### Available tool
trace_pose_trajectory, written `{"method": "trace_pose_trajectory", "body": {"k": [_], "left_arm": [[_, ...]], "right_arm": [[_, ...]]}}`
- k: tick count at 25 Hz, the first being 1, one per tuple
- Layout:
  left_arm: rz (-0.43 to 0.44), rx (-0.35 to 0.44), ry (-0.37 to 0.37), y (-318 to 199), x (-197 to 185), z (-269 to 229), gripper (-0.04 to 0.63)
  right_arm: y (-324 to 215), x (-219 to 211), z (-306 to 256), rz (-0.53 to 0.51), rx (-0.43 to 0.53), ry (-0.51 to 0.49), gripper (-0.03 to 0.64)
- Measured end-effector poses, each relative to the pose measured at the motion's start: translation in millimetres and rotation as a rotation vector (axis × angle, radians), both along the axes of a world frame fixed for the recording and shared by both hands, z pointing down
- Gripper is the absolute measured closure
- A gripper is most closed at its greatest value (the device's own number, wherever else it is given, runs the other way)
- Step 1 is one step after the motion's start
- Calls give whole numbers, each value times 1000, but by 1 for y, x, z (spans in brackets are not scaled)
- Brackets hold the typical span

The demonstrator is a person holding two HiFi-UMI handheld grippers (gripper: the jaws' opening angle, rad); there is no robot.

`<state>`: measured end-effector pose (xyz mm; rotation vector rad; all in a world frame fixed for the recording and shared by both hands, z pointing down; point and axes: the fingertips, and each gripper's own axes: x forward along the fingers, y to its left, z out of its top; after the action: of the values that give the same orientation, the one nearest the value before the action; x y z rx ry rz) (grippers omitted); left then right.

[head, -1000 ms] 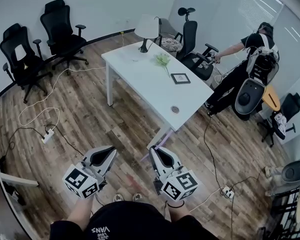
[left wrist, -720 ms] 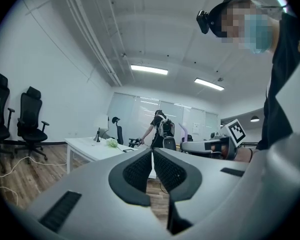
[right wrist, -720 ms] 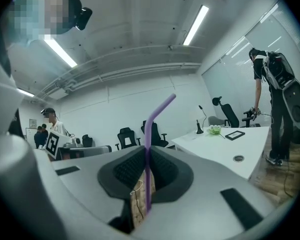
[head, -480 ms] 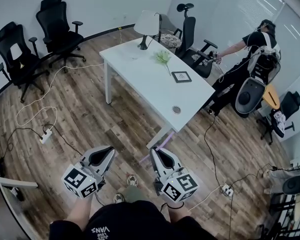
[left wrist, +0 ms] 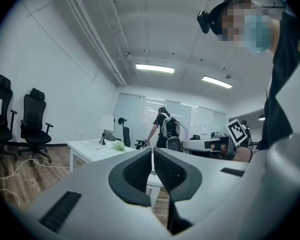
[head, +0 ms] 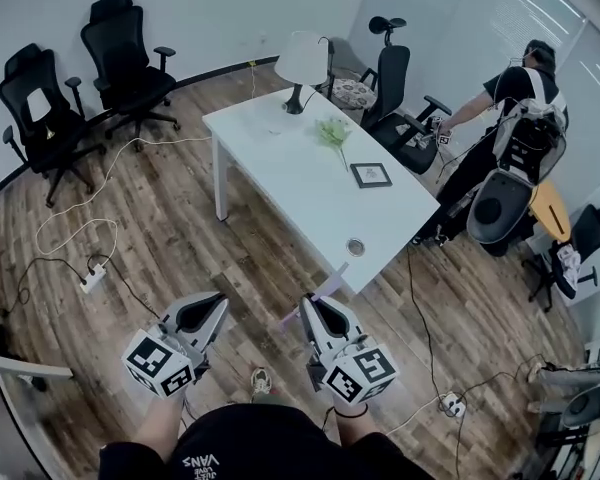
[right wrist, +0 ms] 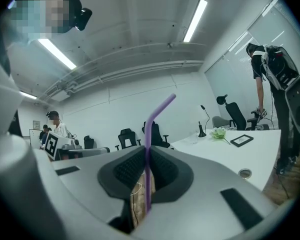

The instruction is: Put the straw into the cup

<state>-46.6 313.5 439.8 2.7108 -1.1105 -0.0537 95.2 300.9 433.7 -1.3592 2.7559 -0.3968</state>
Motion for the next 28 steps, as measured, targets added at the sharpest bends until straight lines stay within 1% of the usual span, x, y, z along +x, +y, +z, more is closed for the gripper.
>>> {"method": "trace_pose_trajectory", "body": {"k": [7, 15, 23, 28], "left_arm": [[-40, -1, -3, -37, 16, -2, 572], [-77, -5, -15, -54, 30, 3, 572], [-81, -32, -18, -81, 26, 11, 572], [-64, -41, -9, -110, 18, 14, 572]], "right_arm": [[-43, 17, -1, -32, 7, -5, 580], [-63, 31, 6, -73, 0, -13, 580], [-93, 26, 14, -82, -23, -14, 580], [-119, 21, 14, -60, -29, -10, 580]]}}
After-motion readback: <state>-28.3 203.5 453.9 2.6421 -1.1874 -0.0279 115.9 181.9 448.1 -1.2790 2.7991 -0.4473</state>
